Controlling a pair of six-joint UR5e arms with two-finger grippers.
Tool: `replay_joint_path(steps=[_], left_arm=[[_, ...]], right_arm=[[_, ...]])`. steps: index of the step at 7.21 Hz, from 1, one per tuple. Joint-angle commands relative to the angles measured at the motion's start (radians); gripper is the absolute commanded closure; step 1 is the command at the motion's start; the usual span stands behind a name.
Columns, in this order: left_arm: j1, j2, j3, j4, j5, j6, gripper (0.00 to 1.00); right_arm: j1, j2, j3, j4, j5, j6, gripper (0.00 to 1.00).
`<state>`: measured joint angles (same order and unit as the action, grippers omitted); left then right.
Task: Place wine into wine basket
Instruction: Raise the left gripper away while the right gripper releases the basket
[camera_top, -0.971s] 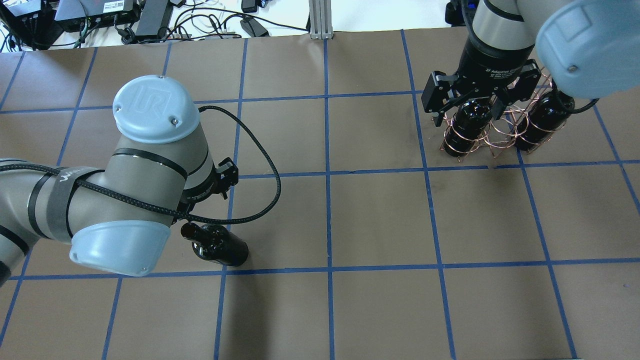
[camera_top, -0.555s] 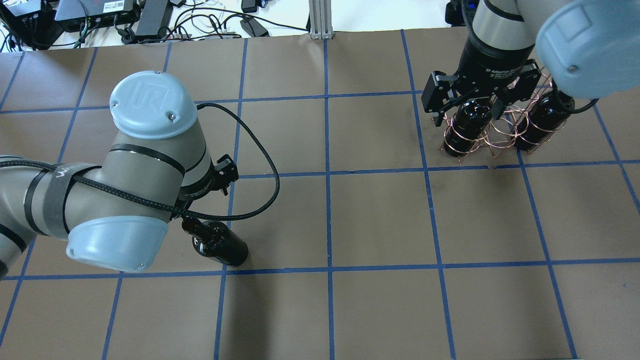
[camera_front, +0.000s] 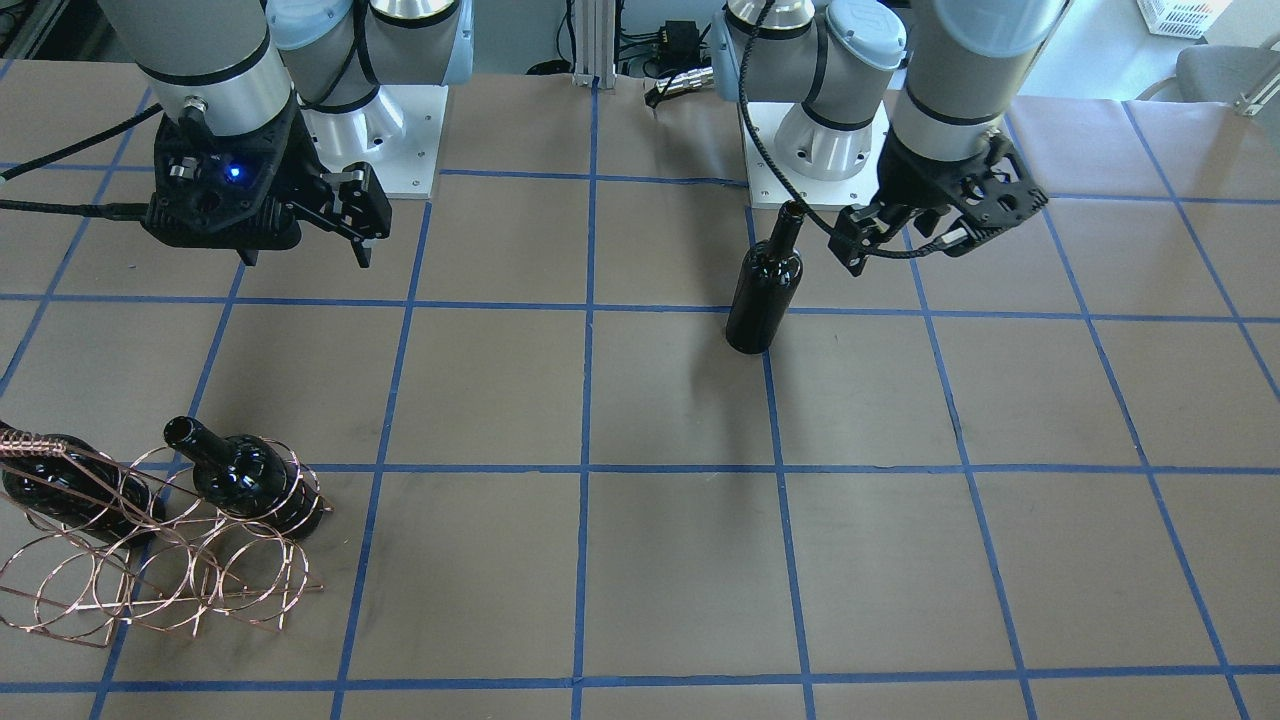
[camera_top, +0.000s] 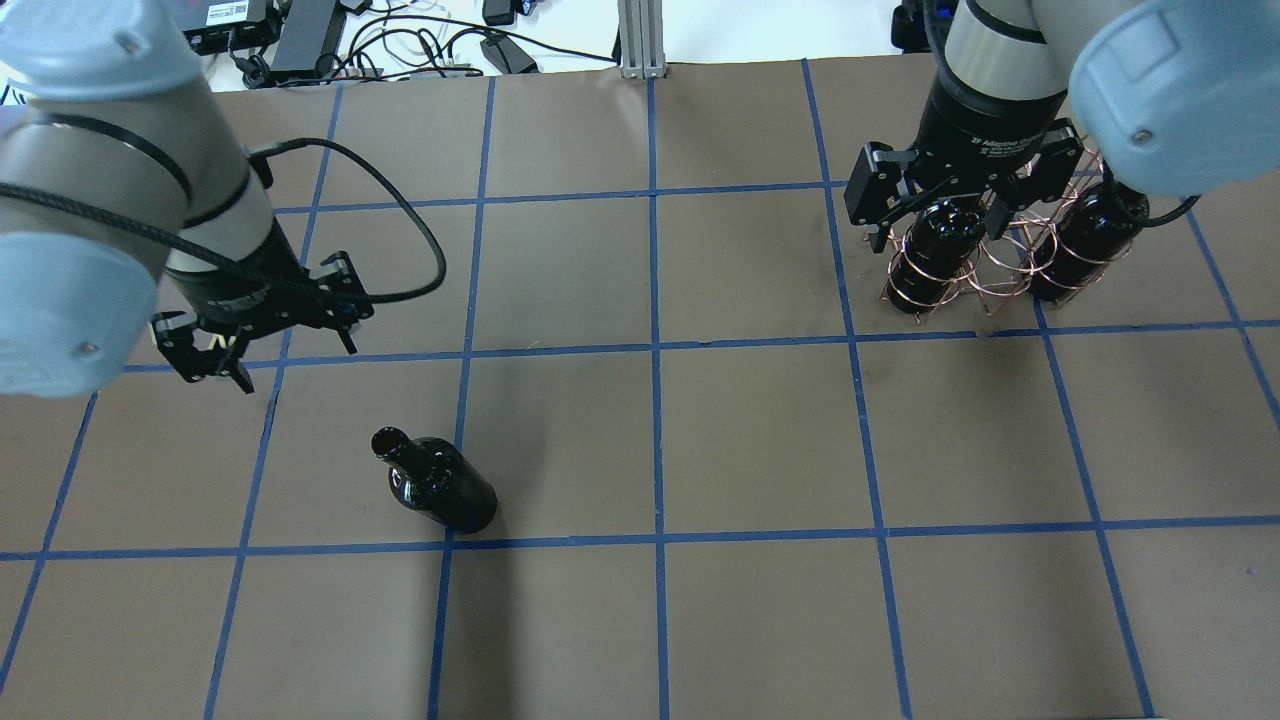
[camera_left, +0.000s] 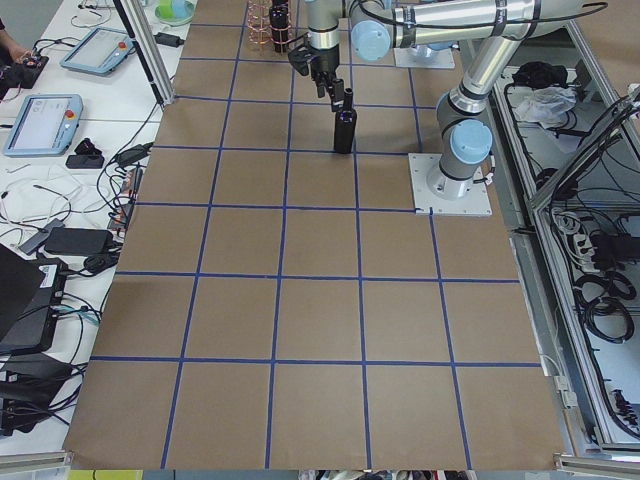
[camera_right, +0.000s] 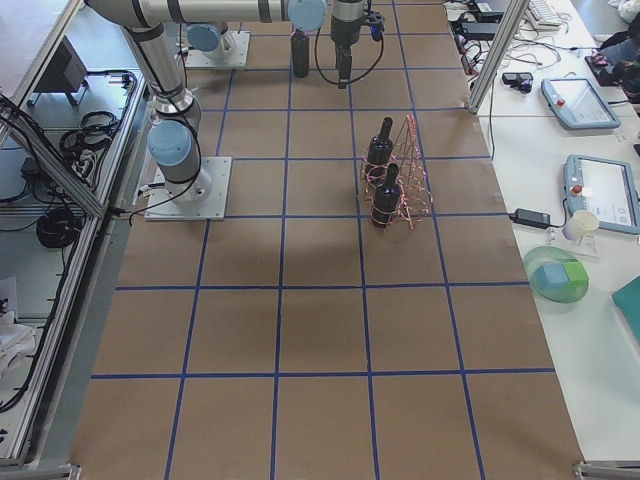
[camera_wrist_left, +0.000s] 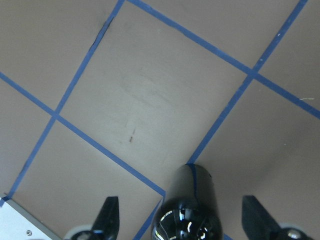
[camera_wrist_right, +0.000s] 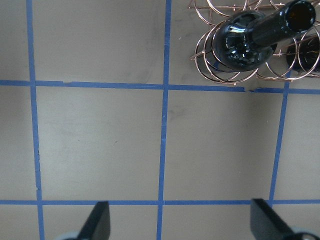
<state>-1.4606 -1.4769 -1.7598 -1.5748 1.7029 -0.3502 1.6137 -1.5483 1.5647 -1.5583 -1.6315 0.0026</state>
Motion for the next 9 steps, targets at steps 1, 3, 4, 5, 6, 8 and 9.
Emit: replay_joint_path(steps=[1, 3, 4, 5, 6, 8, 9], left_arm=[[0.193, -0.032, 0.162, -0.102, -0.017, 0.377, 0.0], [0.236, -0.037, 0.296, -0.182, -0.06, 0.566, 0.0], [0.329, -0.04, 0.298, -0.18, -0.049, 0.724, 0.0], [0.496, -0.063, 0.295, -0.185, -0.069, 0.854, 0.0], [0.538, -0.065, 0.309, -0.191, -0.121, 0.875, 0.0], [0.536, -0.033, 0.316, -0.214, -0.126, 0.896, 0.0], [0.516, -0.052, 0.307, -0.214, -0.132, 0.928, 0.0]], right_arm=[[0.0, -0.002, 0.0, 0.001, -0.005, -0.006, 0.0], [0.02, -0.022, -0.002, -0.084, -0.024, -0.009, 0.0], [0.026, -0.022, -0.002, -0.141, -0.022, -0.009, 0.0], [0.04, -0.016, -0.012, -0.158, -0.012, -0.009, 0.0], [0.101, -0.01, -0.015, -0.158, -0.01, 0.003, 0.0], [0.245, 0.001, -0.02, -0.158, 0.033, 0.124, 0.0], [0.285, 0.007, -0.023, -0.163, 0.121, 0.249, 0.0]])
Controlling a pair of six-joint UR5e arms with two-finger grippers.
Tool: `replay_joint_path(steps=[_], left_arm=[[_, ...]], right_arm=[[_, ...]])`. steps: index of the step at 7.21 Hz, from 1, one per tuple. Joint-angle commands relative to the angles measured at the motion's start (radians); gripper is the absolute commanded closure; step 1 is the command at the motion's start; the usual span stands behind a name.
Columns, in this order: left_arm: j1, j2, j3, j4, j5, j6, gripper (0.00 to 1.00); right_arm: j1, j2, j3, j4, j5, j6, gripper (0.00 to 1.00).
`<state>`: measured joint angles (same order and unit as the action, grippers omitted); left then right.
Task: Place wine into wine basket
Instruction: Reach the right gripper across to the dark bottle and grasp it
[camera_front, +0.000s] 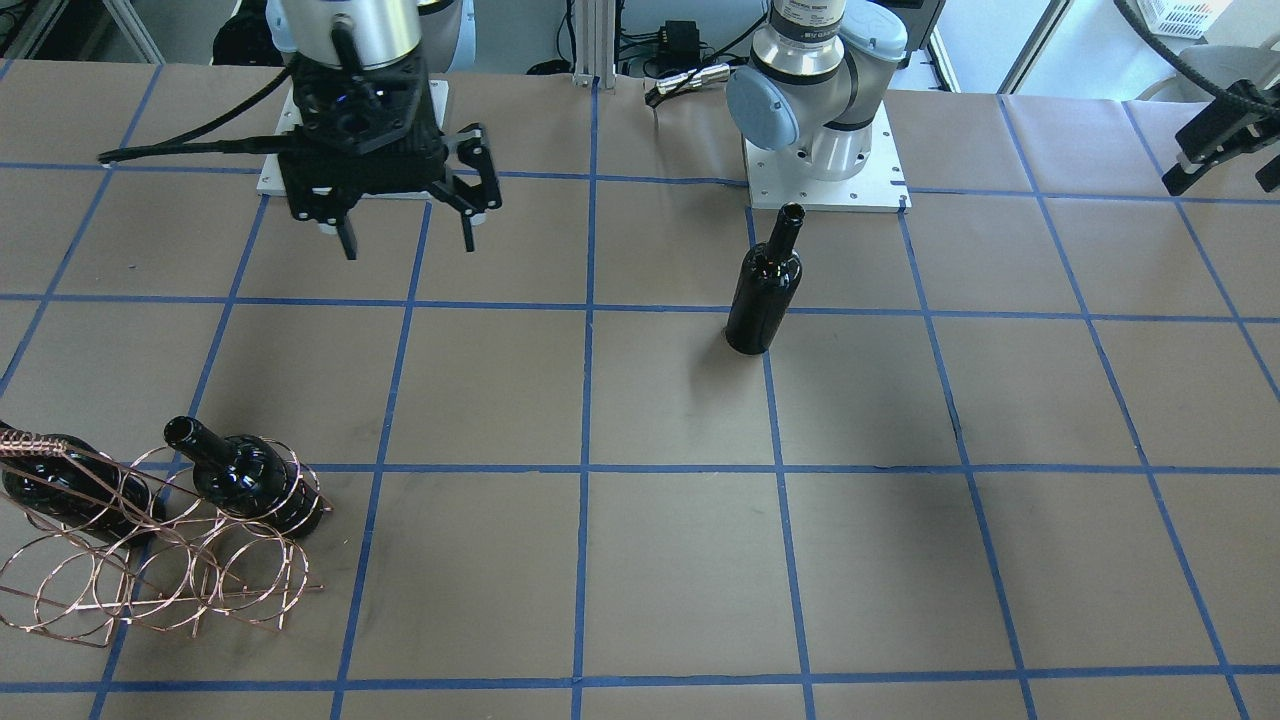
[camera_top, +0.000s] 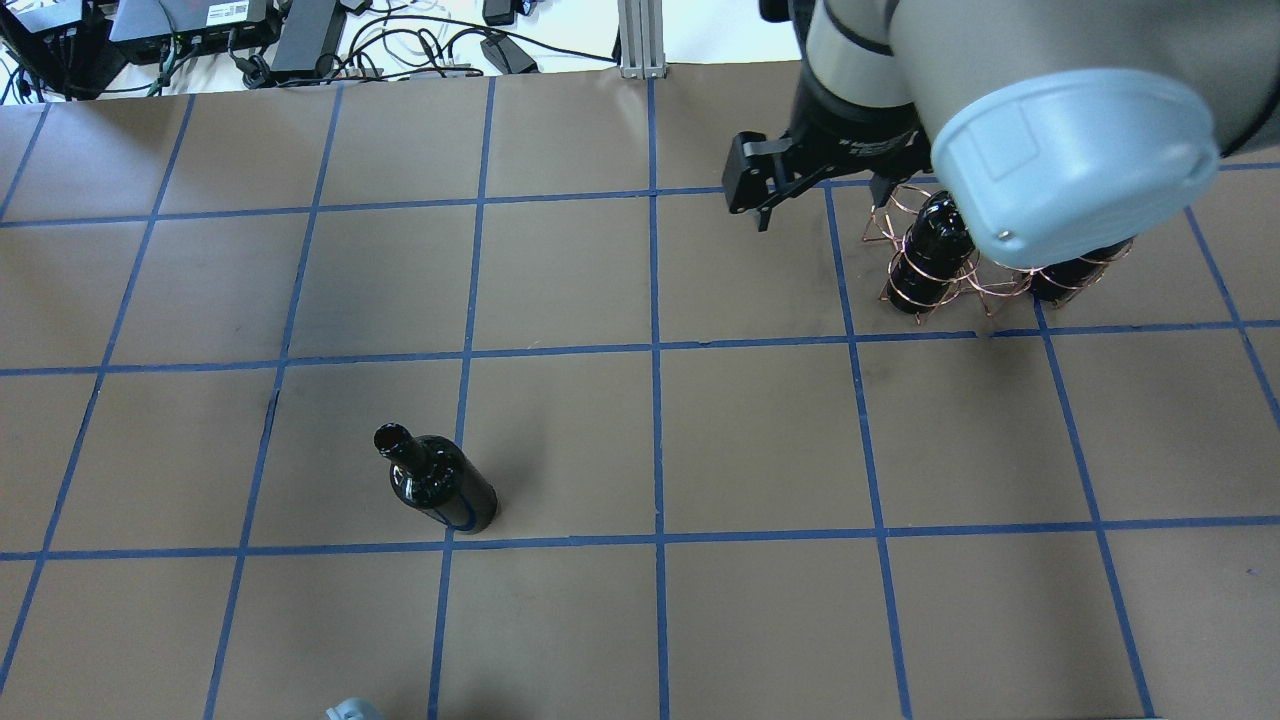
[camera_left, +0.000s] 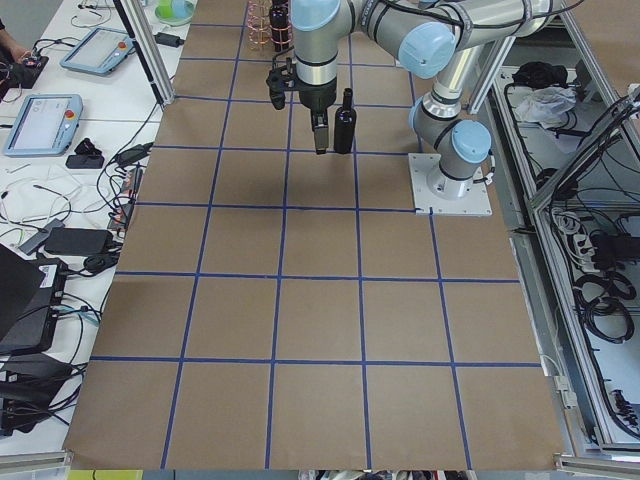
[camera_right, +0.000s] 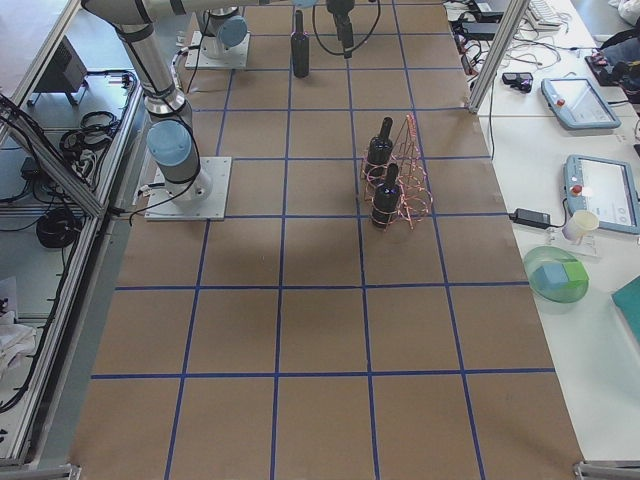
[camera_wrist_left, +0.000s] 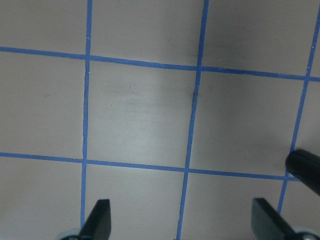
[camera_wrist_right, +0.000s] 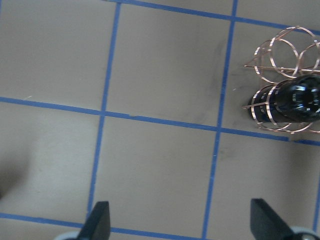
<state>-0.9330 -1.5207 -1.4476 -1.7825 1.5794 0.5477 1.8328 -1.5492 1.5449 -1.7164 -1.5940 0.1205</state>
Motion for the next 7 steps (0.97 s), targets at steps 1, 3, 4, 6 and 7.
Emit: replay_joint_path(steps=[1, 3, 4, 6, 7], left_arm=[[-0.074, -0.004, -0.007, -0.005, 0.002, 0.034, 0.0], [-0.176, 0.002, -0.011, 0.005, 0.004, 0.028, 0.0], [-0.175, 0.005, -0.013, 0.005, 0.004, 0.028, 0.0], [-0.167, 0.005, -0.013, 0.002, 0.004, 0.035, 0.0], [-0.159, 0.005, -0.013, 0.003, 0.016, 0.04, 0.0]], right_arm=[[0.1, 0.018, -0.034, -0.005, 0.097, 0.202, 0.0], [0.239, 0.098, -0.115, -0.003, 0.074, 0.398, 0.0], [0.312, 0.154, -0.153, -0.003, 0.01, 0.483, 0.0], [0.374, 0.199, -0.178, -0.006, 0.008, 0.602, 0.0], [0.387, 0.21, -0.186, -0.006, 0.012, 0.663, 0.0]])
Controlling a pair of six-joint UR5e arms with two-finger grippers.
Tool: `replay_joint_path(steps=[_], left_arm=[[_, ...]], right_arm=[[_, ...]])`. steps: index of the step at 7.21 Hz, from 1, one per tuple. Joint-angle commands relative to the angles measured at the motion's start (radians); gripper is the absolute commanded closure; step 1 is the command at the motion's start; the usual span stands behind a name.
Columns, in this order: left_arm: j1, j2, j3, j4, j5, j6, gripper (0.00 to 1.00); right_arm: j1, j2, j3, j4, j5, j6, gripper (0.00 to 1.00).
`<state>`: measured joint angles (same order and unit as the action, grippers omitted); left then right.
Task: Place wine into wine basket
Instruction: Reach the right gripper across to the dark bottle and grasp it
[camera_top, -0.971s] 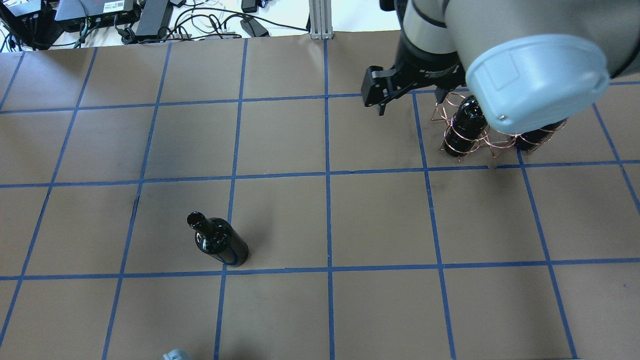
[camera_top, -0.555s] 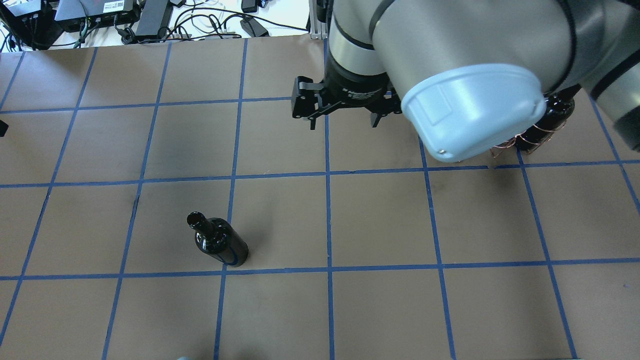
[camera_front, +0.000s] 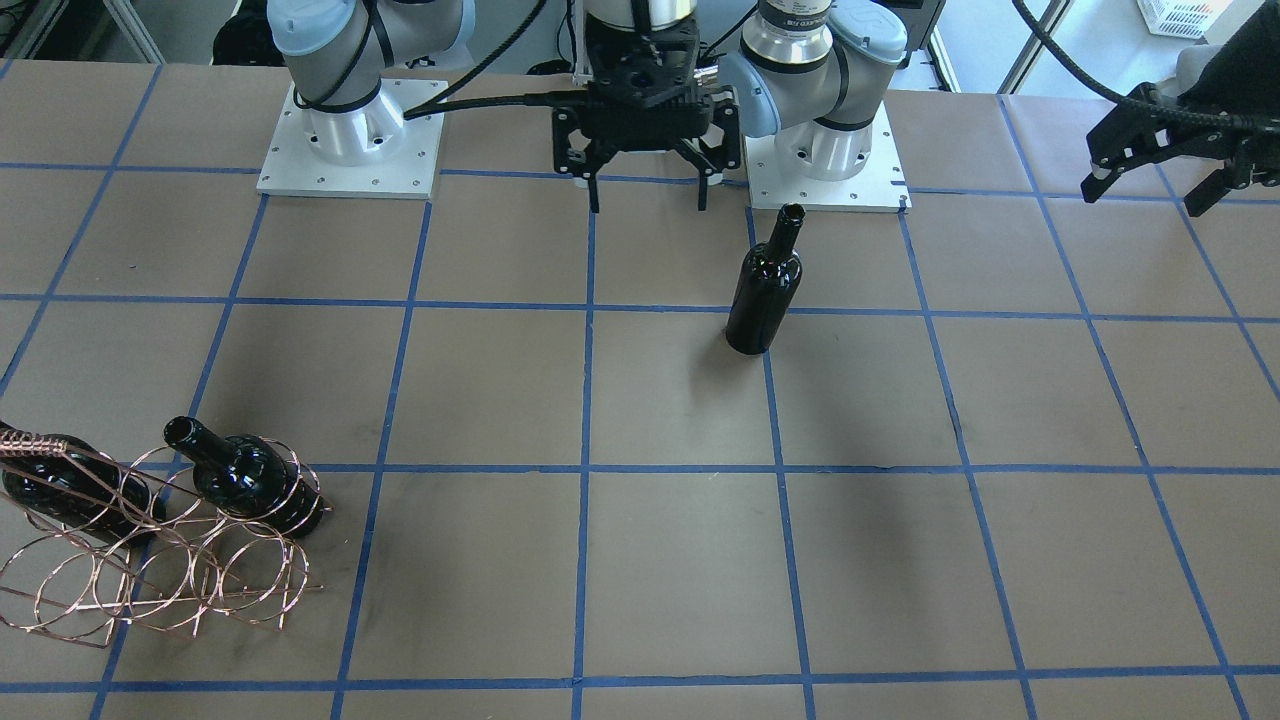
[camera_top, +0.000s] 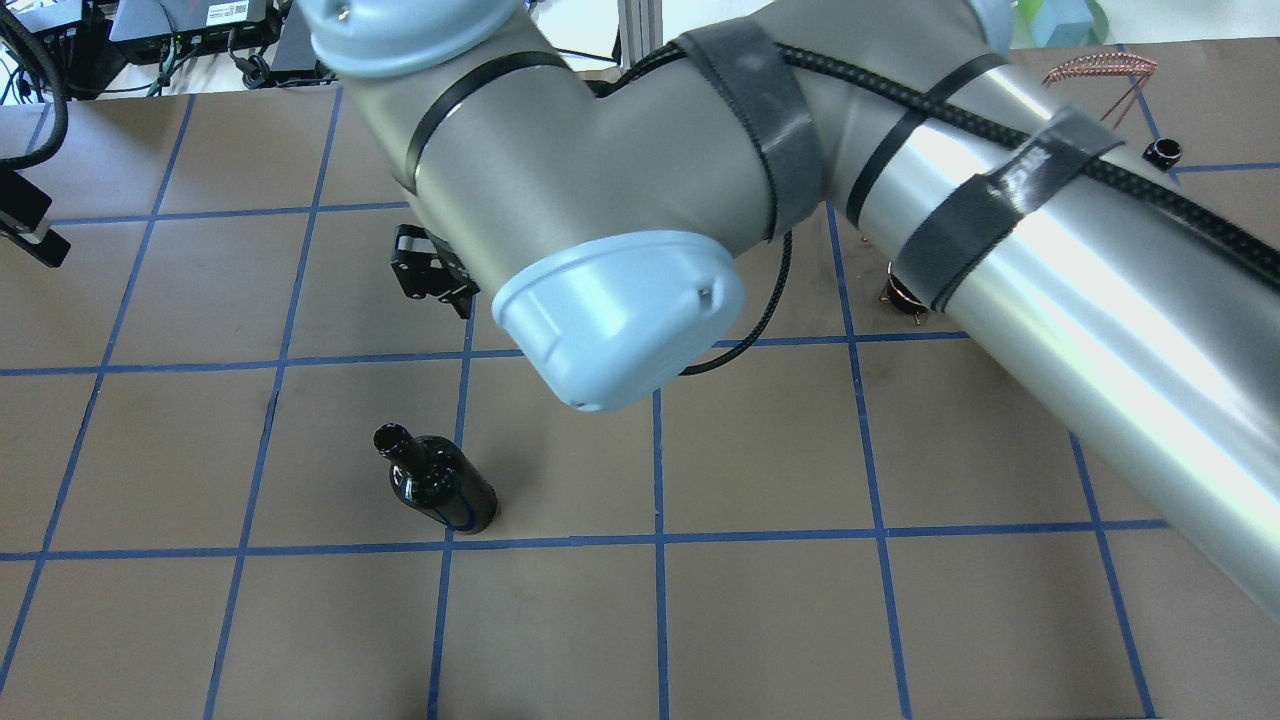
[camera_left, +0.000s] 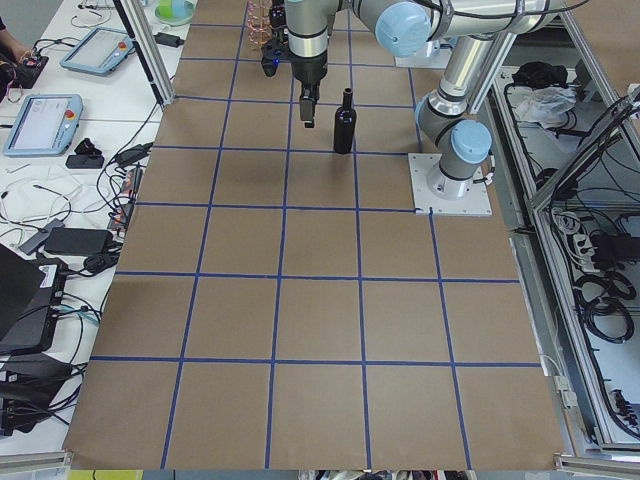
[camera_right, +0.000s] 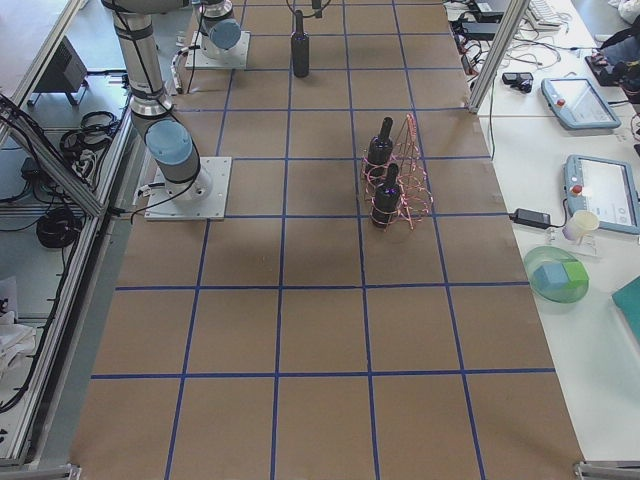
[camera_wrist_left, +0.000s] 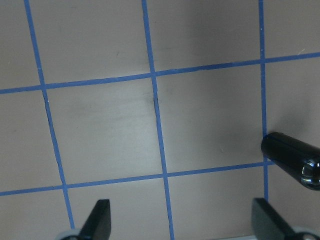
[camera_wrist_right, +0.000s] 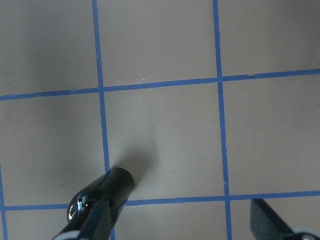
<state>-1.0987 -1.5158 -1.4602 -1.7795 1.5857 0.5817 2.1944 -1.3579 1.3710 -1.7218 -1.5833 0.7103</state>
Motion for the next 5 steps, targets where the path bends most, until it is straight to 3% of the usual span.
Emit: replay_joint_path(steps=[1, 3, 5], left_arm=[[0.041, -0.001, -0.002, 0.0, 0.029, 0.012, 0.0], [0.107, -0.004, -0.017, 0.002, 0.03, 0.116, 0.0], [0.112, -0.007, -0.02, 0.002, 0.02, 0.116, 0.0]], right_arm=[[0.06, 0.051, -0.039, -0.002, -0.007, 0.108, 0.0], [0.116, 0.13, -0.088, -0.005, -0.032, 0.179, 0.0], [0.155, 0.141, -0.09, -0.019, -0.035, 0.221, 0.0]])
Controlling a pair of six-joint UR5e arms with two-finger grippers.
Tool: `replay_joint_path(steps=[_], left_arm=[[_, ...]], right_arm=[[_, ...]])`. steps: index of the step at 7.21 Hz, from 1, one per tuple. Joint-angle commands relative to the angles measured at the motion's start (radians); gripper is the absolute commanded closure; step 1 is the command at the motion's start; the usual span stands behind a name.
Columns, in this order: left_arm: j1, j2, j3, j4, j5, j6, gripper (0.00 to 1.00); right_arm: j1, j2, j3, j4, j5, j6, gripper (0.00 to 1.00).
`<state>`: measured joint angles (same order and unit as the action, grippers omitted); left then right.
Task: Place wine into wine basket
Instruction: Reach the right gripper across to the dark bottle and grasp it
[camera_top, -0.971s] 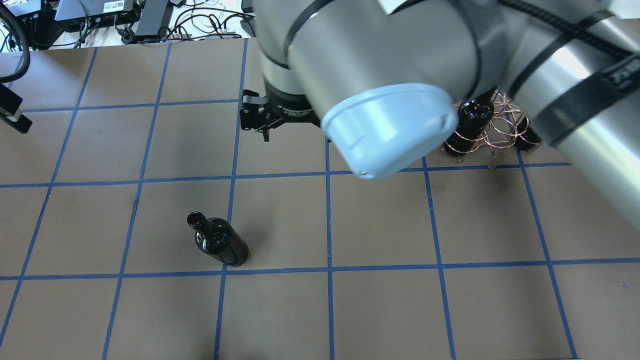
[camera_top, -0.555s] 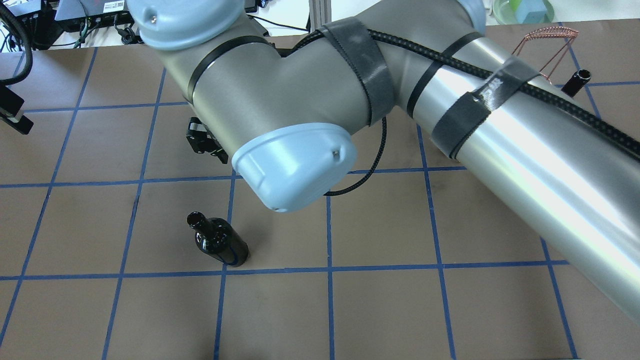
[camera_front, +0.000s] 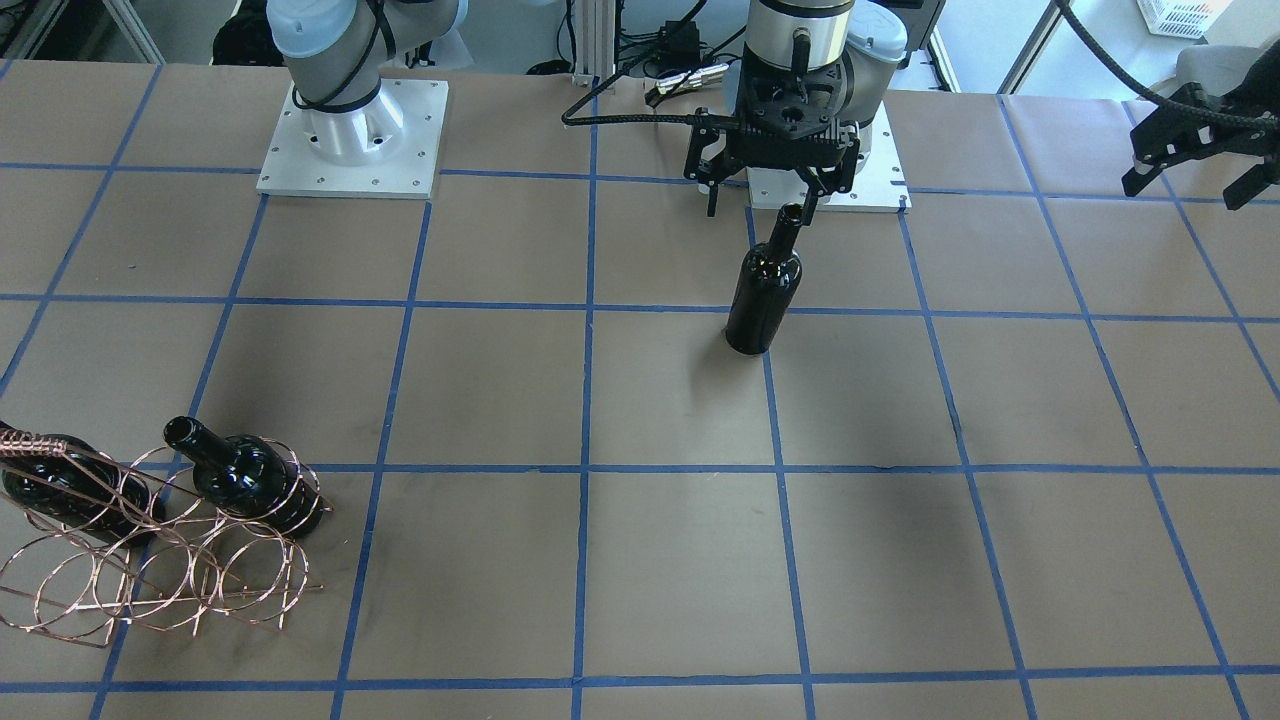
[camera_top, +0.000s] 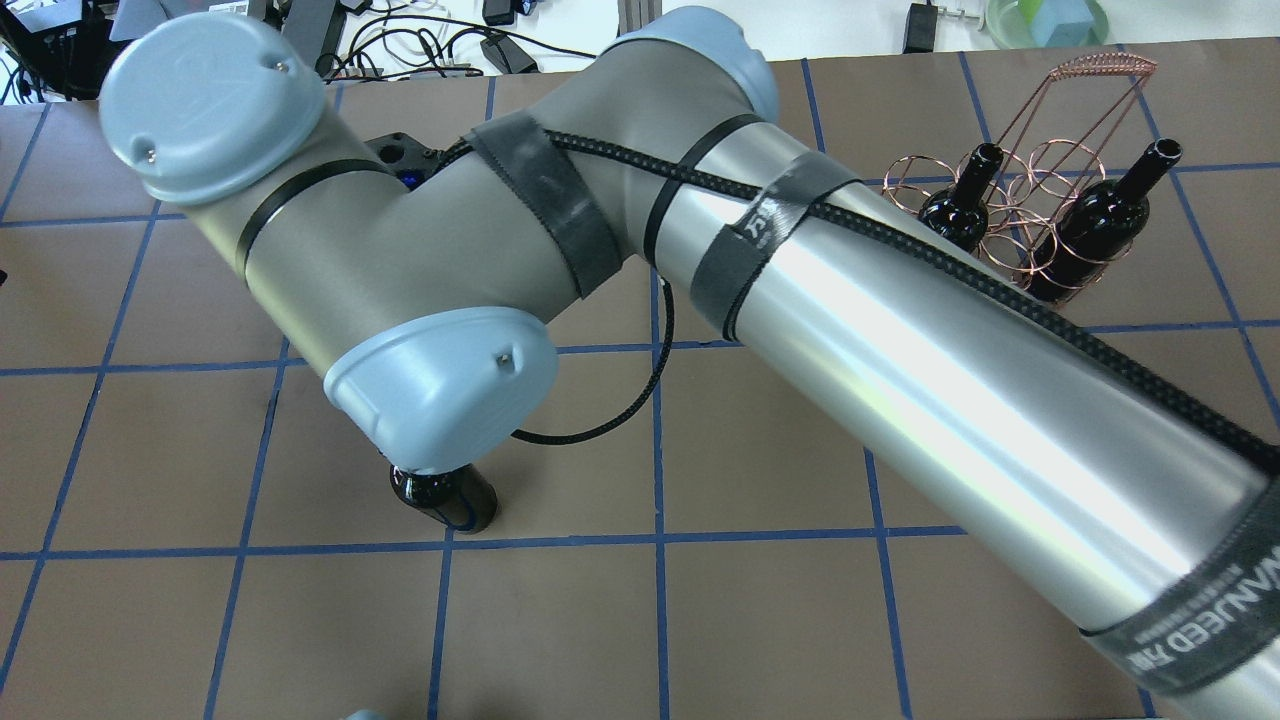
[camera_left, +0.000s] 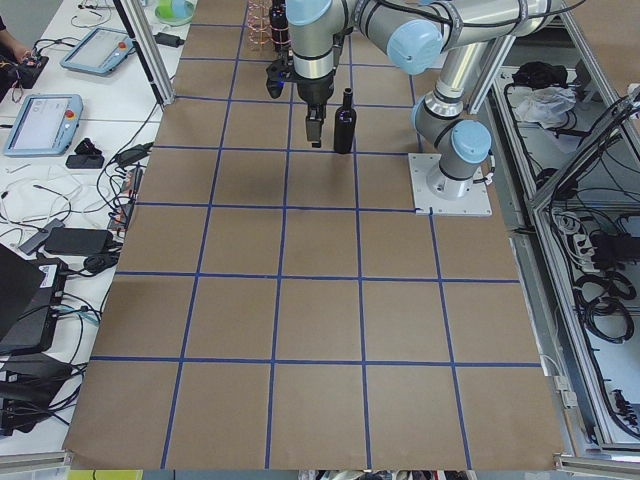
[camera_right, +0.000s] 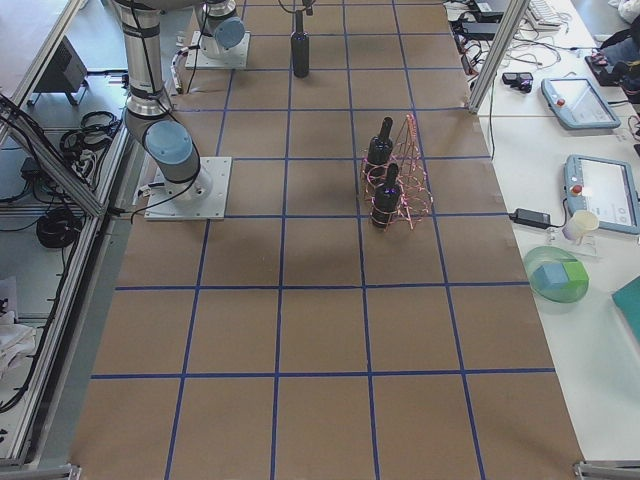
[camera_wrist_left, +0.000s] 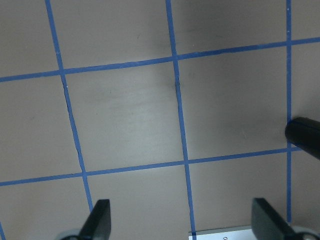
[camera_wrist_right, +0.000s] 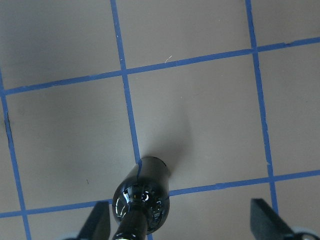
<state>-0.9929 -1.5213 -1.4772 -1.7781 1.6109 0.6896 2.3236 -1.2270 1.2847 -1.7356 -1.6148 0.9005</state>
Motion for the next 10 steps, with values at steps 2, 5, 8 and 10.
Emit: replay_joint_path(steps=[2, 5, 8, 10], left_arm=[[0.005, -0.002, -0.005, -0.001, -0.006, 0.007, 0.0], [0.007, 0.0, -0.012, 0.0, -0.005, 0.007, 0.0], [0.01, 0.0, -0.014, 0.0, -0.005, 0.008, 0.0], [0.01, 0.0, -0.014, 0.0, -0.006, 0.007, 0.0]], right_arm=[[0.054, 0.027, -0.004, -0.007, -0.005, 0.058, 0.0], [0.076, 0.075, -0.002, -0.047, -0.005, 0.081, 0.0], [0.083, 0.081, 0.008, -0.047, 0.009, 0.106, 0.06], [0.099, 0.101, 0.011, -0.047, 0.009, 0.112, 0.09]])
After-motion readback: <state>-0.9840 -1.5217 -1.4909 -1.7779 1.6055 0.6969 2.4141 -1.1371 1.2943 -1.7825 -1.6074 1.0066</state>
